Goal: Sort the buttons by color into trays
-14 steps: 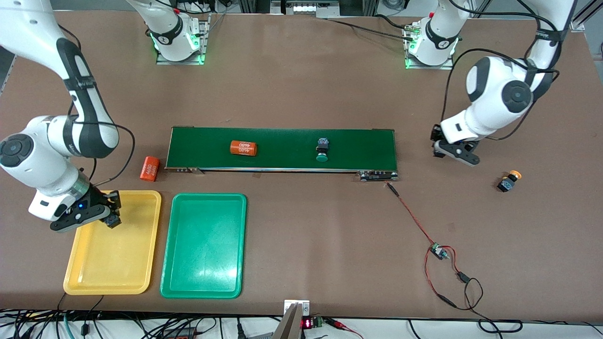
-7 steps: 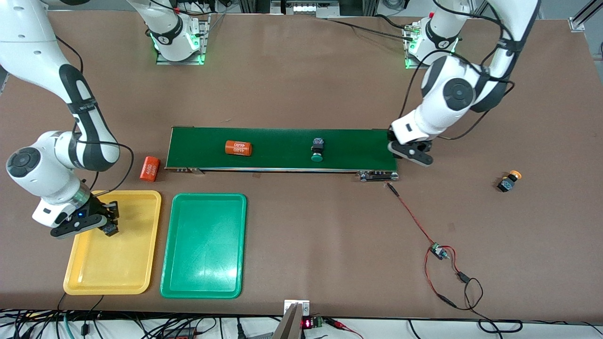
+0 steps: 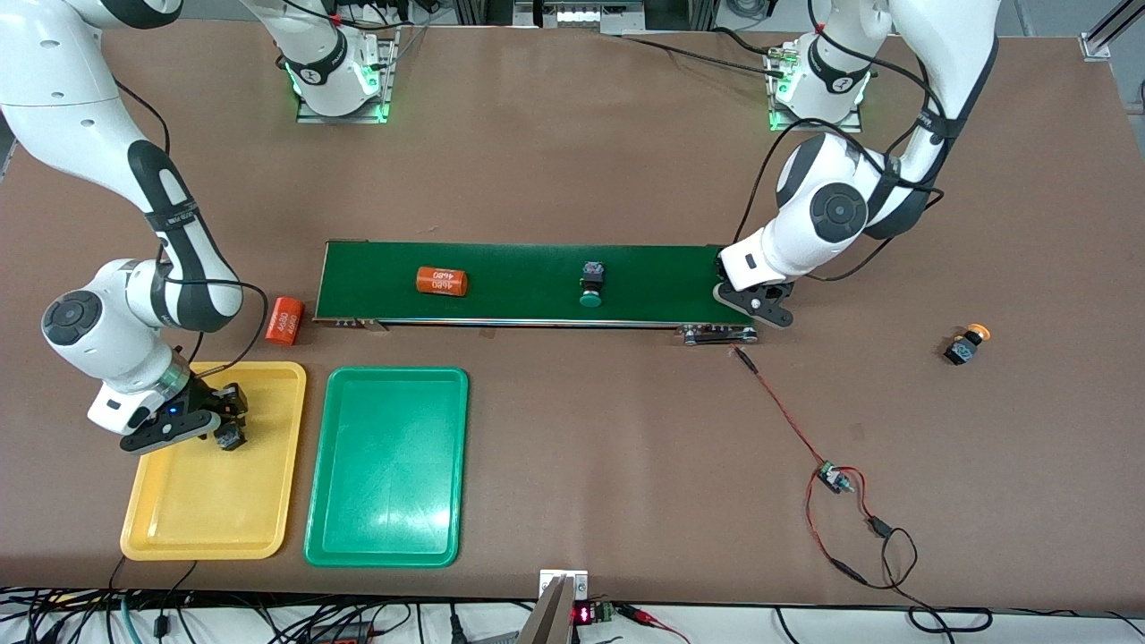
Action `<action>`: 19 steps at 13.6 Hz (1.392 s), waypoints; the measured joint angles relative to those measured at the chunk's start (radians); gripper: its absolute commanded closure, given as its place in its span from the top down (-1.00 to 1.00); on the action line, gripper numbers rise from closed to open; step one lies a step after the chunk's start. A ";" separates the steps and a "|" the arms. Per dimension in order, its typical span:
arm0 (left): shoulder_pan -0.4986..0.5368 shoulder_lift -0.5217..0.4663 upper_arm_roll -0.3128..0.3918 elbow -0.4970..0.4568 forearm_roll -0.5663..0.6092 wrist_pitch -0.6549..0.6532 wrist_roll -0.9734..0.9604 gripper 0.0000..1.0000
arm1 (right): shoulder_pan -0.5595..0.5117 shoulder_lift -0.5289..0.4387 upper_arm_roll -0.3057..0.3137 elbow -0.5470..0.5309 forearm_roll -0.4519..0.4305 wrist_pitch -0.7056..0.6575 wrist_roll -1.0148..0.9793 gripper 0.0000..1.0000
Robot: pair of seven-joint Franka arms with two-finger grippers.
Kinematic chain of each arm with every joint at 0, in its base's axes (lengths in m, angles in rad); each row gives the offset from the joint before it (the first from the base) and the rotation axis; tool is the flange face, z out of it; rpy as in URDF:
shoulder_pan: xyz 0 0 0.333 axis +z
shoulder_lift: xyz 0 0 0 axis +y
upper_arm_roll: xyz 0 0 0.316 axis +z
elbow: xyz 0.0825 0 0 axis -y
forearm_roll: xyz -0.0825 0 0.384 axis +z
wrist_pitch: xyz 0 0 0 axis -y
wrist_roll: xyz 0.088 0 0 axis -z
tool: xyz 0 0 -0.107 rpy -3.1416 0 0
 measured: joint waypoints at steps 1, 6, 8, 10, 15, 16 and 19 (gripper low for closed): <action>-0.006 0.008 0.000 0.005 0.000 0.000 0.000 -1.00 | 0.000 0.000 0.000 0.000 0.000 0.001 0.000 0.63; -0.020 0.024 0.000 0.032 0.000 0.000 -0.028 -0.99 | 0.011 -0.037 0.013 0.033 0.039 -0.171 0.051 0.61; -0.021 0.030 0.000 0.039 0.000 0.000 -0.031 -0.48 | 0.033 -0.111 0.019 0.047 0.064 -0.341 0.124 0.61; -0.021 0.032 0.000 0.041 0.000 0.000 -0.033 0.99 | 0.069 -0.199 0.022 0.050 0.076 -0.499 0.217 0.63; -0.018 0.013 0.004 0.068 0.000 0.000 -0.034 1.00 | 0.176 -0.382 0.023 0.040 0.221 -0.816 0.388 0.63; -0.004 -0.005 0.009 0.072 0.000 -0.001 -0.037 1.00 | 0.205 -0.403 0.024 0.033 0.246 -0.845 0.441 0.63; 0.121 -0.058 0.022 0.074 0.001 -0.039 -0.036 1.00 | 0.314 -0.461 0.025 -0.012 0.256 -0.861 0.594 0.68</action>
